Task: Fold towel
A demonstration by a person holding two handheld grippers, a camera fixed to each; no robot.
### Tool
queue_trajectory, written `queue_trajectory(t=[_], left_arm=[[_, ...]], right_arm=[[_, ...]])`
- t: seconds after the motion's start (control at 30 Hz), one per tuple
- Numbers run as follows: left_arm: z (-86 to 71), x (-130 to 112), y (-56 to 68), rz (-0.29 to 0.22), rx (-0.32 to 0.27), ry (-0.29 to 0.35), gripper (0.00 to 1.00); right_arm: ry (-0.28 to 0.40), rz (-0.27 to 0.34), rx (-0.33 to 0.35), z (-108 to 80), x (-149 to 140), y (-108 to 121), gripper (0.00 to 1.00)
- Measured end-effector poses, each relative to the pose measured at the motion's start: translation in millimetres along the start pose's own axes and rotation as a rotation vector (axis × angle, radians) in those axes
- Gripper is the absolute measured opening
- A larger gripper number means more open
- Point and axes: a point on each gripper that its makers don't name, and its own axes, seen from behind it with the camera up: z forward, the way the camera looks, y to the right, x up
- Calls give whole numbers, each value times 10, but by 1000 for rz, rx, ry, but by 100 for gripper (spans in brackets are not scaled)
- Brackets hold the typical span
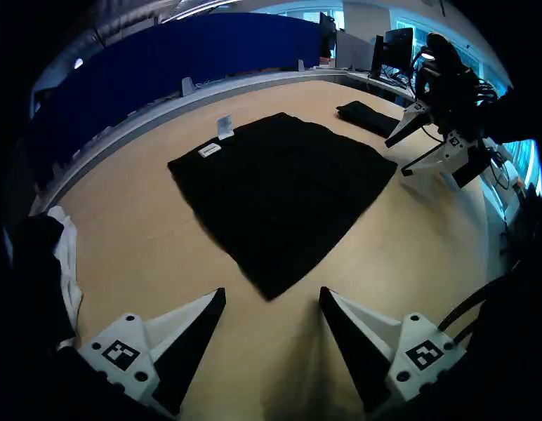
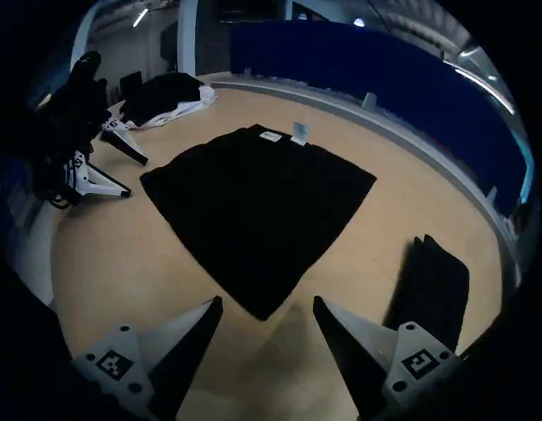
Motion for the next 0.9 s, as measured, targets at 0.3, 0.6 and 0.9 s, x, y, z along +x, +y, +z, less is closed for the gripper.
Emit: queue_trajectory(t=[0.3,0.6,0.9], left_arm=[[58,-3,37,-24,-25,-22,77],[102,21,55,-16,-24,-32,52],[112,32,-19,-46,2,-44,31]], right_arm=[[-16,22,6,78,-20,-9,68],[-25,43,15,79,-68,-56,50],[-34,46,22,66,-68,-94,39]])
